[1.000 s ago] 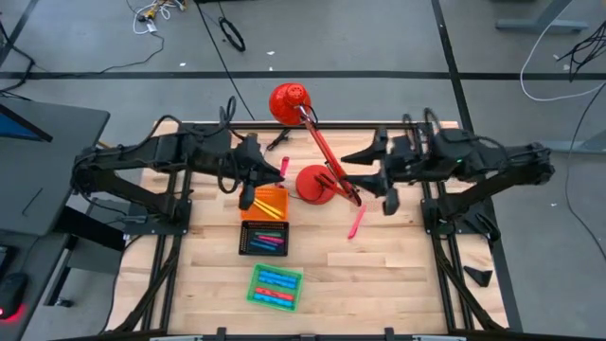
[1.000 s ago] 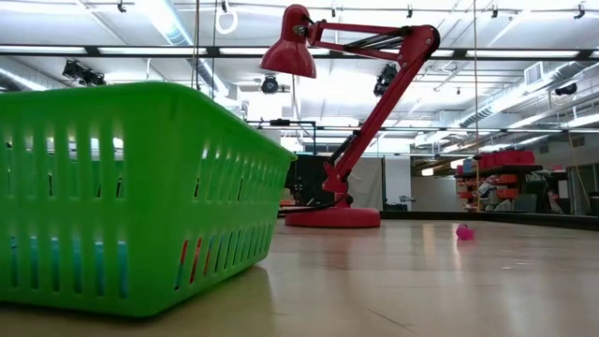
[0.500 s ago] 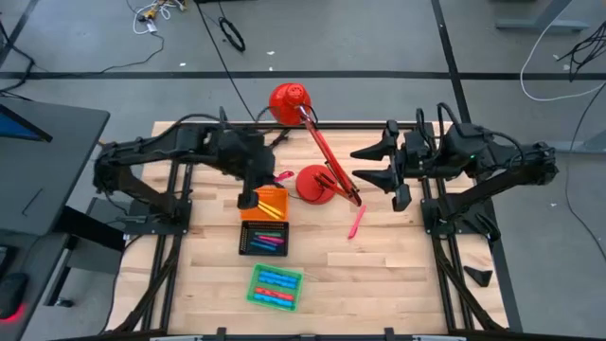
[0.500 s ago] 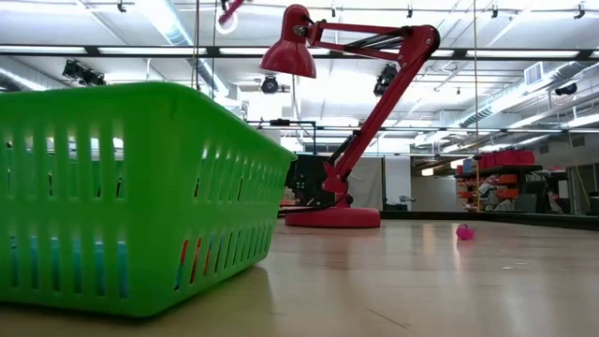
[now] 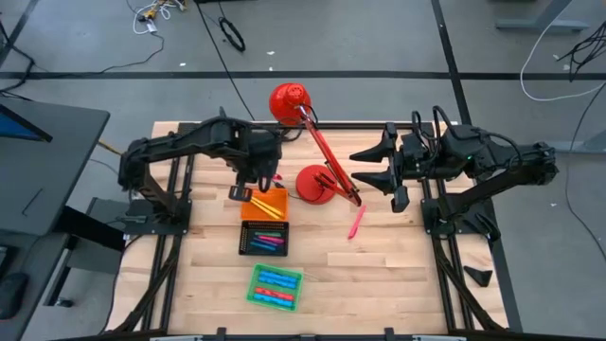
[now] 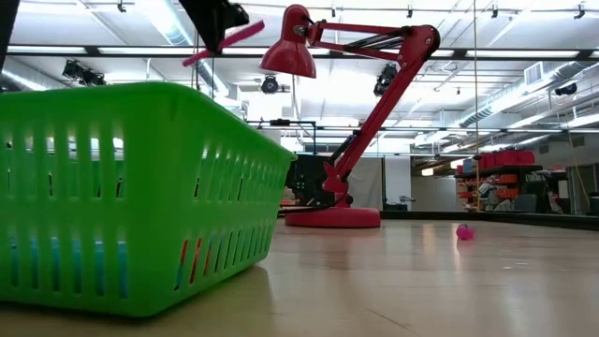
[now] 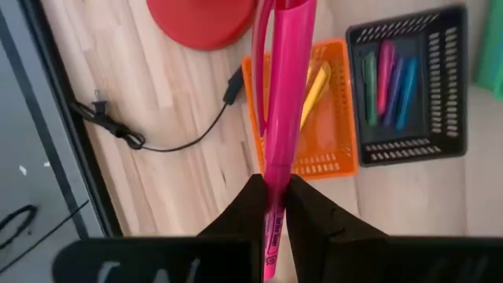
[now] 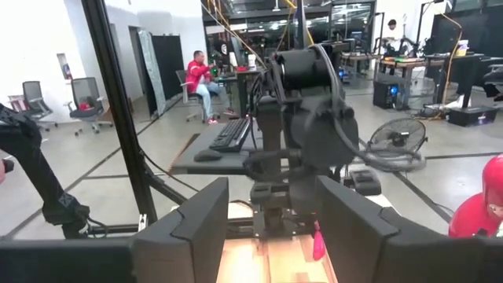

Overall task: Pick & Place Markers
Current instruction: Put the right pink pen into the orange bin

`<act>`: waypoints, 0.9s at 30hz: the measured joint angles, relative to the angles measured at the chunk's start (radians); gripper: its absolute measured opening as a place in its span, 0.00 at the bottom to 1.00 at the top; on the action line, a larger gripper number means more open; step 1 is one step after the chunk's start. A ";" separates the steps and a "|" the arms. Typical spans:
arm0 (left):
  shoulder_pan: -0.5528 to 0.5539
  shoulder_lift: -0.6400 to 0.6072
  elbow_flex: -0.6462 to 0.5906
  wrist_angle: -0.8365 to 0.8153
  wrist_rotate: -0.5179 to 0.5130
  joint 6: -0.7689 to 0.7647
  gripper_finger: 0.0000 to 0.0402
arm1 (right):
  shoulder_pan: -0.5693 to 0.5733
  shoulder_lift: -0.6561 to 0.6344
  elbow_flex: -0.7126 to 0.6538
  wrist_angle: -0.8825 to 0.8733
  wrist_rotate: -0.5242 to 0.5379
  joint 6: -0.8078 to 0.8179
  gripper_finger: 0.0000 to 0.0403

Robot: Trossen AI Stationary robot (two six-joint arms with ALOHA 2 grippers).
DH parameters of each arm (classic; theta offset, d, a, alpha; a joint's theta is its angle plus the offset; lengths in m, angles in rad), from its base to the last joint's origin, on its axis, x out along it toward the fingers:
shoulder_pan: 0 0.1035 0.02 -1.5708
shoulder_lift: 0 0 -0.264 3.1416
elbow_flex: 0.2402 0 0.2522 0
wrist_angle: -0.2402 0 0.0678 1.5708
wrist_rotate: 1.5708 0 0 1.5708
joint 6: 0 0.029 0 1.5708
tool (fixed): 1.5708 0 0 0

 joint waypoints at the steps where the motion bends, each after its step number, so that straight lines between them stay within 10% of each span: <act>1: 0.000 0.006 -0.001 -0.007 -0.002 0.015 0.08 | 0.000 0.000 0.000 -0.002 0.000 0.000 0.47; 27: -0.045 0.027 -0.383 0.318 -0.048 0.116 0.08 | 0.000 0.001 0.000 -0.008 0.000 -0.031 0.47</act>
